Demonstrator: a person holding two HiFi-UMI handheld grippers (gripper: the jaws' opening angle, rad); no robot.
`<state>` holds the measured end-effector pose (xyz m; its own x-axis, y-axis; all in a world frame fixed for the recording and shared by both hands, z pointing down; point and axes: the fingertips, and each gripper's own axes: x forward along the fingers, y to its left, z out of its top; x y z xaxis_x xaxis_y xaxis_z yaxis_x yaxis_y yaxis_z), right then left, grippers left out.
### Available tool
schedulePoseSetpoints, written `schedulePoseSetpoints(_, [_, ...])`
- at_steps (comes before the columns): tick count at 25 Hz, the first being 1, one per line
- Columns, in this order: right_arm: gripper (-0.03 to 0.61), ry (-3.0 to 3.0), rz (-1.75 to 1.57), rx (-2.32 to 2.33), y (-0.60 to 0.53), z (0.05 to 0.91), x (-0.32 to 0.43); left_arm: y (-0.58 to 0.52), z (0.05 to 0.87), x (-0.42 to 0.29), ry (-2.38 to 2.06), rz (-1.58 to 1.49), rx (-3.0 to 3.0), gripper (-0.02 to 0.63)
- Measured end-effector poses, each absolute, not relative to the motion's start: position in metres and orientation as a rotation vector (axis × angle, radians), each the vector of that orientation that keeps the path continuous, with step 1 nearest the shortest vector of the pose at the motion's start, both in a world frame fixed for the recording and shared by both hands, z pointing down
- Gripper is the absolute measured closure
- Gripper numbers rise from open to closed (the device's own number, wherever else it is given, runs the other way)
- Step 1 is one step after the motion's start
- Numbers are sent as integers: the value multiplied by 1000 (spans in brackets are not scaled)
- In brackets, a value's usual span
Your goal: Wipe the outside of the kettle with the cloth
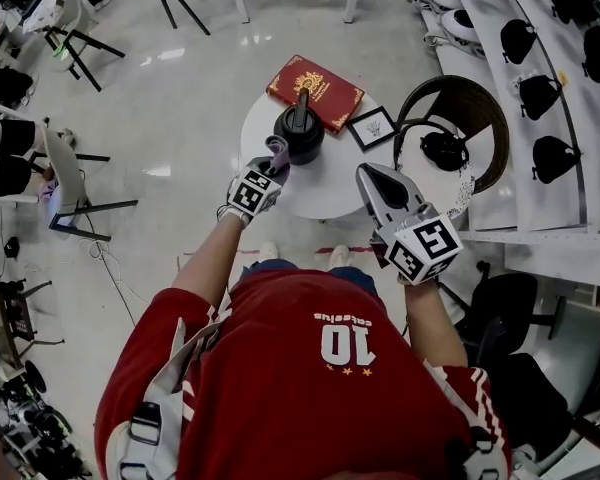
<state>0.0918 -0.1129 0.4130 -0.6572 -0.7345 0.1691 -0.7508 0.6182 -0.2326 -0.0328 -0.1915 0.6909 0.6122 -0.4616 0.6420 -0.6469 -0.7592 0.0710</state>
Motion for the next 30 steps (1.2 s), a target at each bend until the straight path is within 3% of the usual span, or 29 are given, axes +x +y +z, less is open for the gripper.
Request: schedulePoseSetpoints(30, [561, -2861, 451, 1077, -116, 422, 178, -185, 689, 58, -1140, 748, 2449, 566])
